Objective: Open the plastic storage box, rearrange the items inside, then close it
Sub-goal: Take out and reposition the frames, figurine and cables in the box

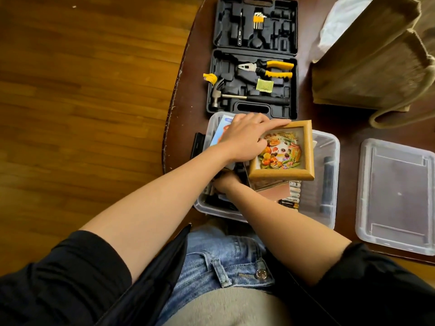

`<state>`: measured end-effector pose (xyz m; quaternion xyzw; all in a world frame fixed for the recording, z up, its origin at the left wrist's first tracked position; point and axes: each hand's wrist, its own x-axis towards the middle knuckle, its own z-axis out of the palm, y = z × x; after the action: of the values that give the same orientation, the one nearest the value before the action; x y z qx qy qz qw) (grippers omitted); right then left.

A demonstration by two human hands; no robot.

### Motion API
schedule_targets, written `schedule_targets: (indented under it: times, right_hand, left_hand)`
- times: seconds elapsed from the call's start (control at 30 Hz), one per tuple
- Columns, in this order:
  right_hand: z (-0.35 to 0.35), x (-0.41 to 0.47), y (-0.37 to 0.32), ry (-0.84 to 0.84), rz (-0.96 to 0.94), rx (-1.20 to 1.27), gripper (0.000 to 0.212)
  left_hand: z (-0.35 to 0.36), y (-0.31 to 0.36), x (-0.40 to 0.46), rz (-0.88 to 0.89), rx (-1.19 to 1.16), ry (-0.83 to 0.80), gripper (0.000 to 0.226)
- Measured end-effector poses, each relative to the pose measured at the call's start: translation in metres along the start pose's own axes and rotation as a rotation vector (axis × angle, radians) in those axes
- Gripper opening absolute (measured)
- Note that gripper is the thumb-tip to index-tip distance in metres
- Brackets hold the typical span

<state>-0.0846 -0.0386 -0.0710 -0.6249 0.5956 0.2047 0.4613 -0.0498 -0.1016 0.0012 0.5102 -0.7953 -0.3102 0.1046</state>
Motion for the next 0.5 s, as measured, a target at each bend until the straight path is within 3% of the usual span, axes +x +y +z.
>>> schedule_targets:
  times: [0.13, 0.27, 0.5]
  right_hand:
    - [0.0048, 0.0064, -0.0043, -0.094, 0.003, -0.02, 0.042]
    - [0.0076, 0.0085, -0.0055, -0.167, -0.064, -0.017, 0.037]
    - [0.0009, 0.0037, 0.001, -0.159, -0.056, 0.165, 0.039]
  left_hand:
    - [0.0003, 0.0007, 0.0003, -0.004, -0.002, 0.002, 0.063]
    - [0.001, 0.0005, 0.0007, -0.007, 0.006, 0.003, 0.063]
    - [0.0014, 0.0011, 0.0014, -0.006, 0.013, 0.0, 0.064]
